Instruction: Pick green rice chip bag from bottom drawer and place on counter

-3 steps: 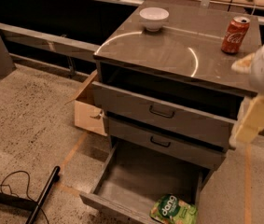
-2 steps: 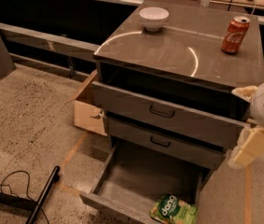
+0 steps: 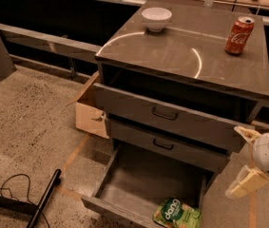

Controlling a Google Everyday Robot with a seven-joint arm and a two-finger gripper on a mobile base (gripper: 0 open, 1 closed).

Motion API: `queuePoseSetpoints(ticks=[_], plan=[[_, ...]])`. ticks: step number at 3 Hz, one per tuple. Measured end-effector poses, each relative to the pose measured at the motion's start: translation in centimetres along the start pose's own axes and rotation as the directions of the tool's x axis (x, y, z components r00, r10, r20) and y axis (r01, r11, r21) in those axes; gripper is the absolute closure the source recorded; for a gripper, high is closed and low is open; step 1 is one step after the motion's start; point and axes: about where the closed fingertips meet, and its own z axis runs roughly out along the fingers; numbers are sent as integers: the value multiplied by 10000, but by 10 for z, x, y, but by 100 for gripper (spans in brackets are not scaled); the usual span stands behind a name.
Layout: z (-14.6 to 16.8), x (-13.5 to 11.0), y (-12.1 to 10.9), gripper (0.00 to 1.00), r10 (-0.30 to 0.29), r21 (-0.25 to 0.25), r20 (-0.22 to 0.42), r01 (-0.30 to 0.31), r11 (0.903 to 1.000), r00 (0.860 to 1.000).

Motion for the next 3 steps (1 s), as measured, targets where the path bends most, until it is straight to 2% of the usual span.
queuePoseSetpoints(ticks=[2,3], plan=[[3,3,-1,0,4,43,33,-4,10000,10000],[36,41,9,0,429,138,292,-433,9990,9987]])
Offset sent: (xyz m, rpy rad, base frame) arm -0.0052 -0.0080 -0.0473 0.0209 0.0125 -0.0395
